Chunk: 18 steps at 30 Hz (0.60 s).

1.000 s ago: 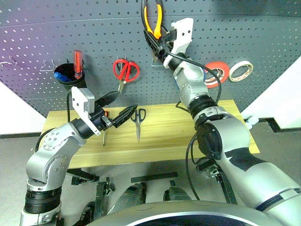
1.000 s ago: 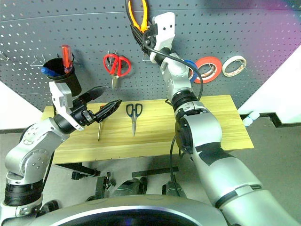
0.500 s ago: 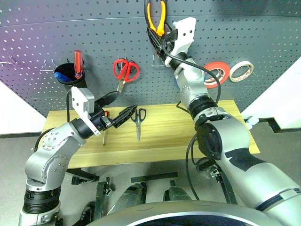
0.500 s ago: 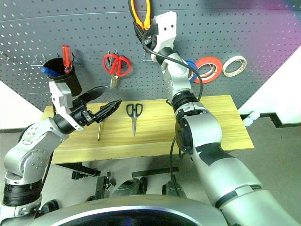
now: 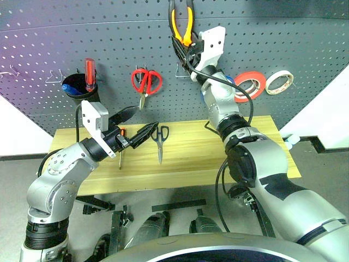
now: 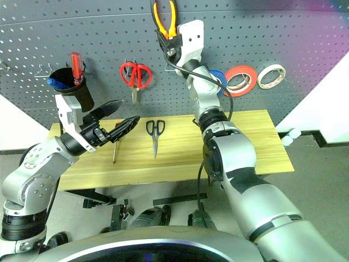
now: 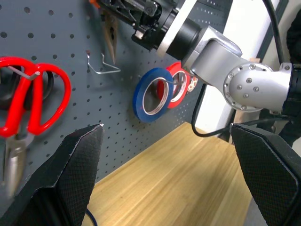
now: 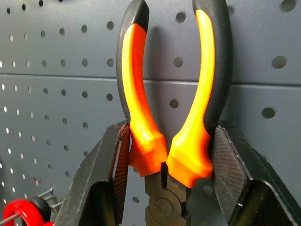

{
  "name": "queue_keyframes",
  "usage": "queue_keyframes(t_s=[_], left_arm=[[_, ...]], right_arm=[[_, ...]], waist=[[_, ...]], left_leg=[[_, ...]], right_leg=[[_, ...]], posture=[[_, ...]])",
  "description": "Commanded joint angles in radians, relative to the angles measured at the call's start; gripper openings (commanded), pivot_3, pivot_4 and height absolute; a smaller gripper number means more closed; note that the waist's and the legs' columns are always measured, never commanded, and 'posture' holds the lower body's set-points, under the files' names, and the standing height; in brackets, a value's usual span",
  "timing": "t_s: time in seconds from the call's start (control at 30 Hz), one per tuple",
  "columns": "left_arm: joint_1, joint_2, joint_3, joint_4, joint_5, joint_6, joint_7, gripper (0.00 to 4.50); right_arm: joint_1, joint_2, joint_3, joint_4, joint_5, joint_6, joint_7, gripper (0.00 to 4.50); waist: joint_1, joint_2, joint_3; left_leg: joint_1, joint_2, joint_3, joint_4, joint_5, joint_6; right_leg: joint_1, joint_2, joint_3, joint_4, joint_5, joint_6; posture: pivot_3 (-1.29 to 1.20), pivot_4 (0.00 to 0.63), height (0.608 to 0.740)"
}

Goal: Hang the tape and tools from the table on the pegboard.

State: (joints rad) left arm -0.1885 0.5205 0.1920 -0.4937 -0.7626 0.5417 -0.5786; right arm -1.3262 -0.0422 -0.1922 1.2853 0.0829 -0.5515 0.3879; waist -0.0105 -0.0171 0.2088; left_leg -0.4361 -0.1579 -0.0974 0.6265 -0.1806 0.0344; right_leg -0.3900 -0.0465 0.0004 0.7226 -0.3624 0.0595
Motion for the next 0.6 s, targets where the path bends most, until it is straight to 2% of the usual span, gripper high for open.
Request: queue_keyframes(t_s=[0.03,0.33,0.6], left_arm=[[0.006,0.009,0.021,-0.045,-0.015,-0.002,0.006,4.5],[0.018,0.02,0.025,-0.066,-0.031,0.006,0.025,4.5],[0.015,0.018,0.023,-0.071,-0.033,0.014,0.034,4.5]], right_arm=[[-0.009,0.01,0.004,-0.007,-0.013,-0.033,-0.025,2.09],[-0.005,0.014,0.034,-0.006,-0.07,-0.077,-0.108,2.09],[-0.036,0.01,-0.008,-0.017,-0.027,-0.077,-0.102,2.09]], waist=[[0.0,0.0,0.0],[0.003,0.0,0.0],[0.005,0.0,0.001]], left_leg=[[0.0,0.0,0.0,0.0,0.0,0.0],[0.0,0.0,0.0,-0.004,0.0,0.0],[0.0,0.0,0.0,-0.005,0.001,-0.001]], right_leg=[[0.0,0.0,0.0,0.0,0.0,0.0],[-0.001,0.0,0.0,-0.003,0.0,0.0],[-0.001,0.0,0.0,-0.003,0.0,0.0]], posture=[[0.13,0.187,0.74],[0.15,0.189,0.74],[0.15,0.193,0.74]])
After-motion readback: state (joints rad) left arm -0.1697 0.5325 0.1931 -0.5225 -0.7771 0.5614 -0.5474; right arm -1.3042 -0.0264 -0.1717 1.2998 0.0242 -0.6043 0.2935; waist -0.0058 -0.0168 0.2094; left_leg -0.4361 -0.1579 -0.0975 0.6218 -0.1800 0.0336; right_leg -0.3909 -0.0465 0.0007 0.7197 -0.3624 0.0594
